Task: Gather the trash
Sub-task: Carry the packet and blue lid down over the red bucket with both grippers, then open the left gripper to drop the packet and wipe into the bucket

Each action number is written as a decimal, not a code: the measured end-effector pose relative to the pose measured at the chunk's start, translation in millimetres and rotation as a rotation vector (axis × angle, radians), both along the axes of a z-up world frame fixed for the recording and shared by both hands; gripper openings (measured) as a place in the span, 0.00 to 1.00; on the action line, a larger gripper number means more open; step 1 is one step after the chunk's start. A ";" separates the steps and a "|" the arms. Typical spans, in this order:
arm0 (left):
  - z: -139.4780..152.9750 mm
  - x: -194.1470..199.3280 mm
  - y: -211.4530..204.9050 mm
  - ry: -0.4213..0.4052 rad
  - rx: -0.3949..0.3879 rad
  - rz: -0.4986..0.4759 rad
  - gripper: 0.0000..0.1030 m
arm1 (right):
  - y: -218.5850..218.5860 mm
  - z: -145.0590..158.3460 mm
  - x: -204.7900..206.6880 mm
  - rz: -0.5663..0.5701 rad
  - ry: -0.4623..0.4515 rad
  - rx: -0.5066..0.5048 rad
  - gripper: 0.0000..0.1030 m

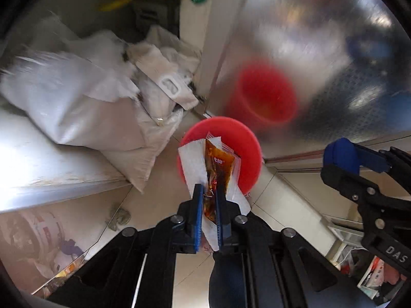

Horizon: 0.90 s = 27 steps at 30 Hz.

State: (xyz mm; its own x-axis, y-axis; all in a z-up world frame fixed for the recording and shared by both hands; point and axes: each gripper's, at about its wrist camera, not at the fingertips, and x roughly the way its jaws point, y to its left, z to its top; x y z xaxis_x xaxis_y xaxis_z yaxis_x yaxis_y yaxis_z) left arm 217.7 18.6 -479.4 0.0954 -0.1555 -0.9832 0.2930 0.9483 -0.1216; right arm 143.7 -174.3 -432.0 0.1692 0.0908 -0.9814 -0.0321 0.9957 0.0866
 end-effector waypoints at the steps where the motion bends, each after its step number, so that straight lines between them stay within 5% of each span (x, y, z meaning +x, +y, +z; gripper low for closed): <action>1: -11.1 2.4 -1.3 0.010 0.003 0.000 0.08 | -2.0 -10.6 -0.3 -0.008 0.007 -0.001 0.42; 11: -56.2 8.7 -24.7 0.029 -0.011 -0.033 0.09 | -21.6 -69.1 -0.9 -0.050 0.042 -0.005 0.42; 14: -60.0 10.1 -30.2 0.036 -0.011 -0.059 0.09 | -29.1 -66.3 -4.4 -0.064 0.042 -0.007 0.42; 18: -62.4 14.1 -35.1 0.034 0.003 -0.056 0.33 | -33.1 -61.5 -5.1 -0.068 0.032 -0.007 0.42; 27: -63.9 22.6 -31.1 0.038 -0.002 -0.046 0.33 | -36.2 -57.5 -5.8 -0.059 0.031 -0.002 0.42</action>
State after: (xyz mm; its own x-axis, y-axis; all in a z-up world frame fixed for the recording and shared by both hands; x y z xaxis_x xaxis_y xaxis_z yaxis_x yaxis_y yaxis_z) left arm 240.2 -12.5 -543.3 0.0507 -0.1611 -0.9856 0.3317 0.9336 -0.1355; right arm 137.8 -210.6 -489.5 0.1434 0.0795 -0.9865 0.0297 0.9960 0.0846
